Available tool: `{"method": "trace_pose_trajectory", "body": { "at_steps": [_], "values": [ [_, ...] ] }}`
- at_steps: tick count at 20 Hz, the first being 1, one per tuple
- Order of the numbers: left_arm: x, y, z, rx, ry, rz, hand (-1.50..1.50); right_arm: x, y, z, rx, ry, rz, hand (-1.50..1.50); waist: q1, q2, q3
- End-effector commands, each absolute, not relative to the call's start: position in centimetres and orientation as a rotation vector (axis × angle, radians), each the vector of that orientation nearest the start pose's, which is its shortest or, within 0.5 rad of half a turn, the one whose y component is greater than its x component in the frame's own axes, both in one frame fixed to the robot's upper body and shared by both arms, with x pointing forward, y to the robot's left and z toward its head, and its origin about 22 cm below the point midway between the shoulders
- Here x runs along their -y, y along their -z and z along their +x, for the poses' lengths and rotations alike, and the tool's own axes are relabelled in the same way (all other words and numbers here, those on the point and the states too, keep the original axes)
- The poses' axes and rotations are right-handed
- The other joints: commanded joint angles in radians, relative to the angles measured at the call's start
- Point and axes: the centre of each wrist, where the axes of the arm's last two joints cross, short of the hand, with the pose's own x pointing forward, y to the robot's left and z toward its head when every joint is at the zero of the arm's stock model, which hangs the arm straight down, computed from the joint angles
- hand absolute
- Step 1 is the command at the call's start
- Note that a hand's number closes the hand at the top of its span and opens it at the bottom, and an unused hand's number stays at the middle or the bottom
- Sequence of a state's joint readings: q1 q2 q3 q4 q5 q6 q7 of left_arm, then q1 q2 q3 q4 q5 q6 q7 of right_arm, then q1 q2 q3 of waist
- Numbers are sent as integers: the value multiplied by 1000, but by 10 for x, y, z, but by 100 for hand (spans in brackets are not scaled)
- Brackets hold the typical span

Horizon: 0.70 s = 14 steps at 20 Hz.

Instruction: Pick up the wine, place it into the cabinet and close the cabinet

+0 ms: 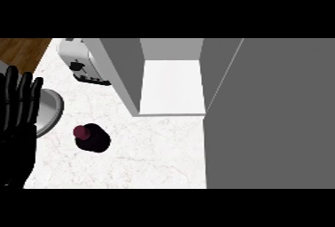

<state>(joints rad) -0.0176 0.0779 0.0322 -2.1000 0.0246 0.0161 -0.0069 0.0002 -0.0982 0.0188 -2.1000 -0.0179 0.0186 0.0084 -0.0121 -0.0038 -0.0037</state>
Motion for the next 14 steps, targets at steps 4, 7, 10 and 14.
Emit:
{"method": "trace_pose_trajectory", "body": {
  "at_steps": [4,7,10,14],
  "values": [
    [-236,-99,193,2189,68,202,-150,240,-129,180,2103,-172,-17,-150,9,2,3],
    [-220,-101,199,1988,-175,6,-150,223,-117,173,1932,-233,305,-150,7,2,1],
    [-202,-116,180,1982,-223,-25,-150,224,-132,154,1896,-262,348,-150,7,-3,4],
    [-200,-141,156,1955,-238,-31,-150,235,-168,128,1885,-253,353,-150,12,-1,4]
  ]
}}
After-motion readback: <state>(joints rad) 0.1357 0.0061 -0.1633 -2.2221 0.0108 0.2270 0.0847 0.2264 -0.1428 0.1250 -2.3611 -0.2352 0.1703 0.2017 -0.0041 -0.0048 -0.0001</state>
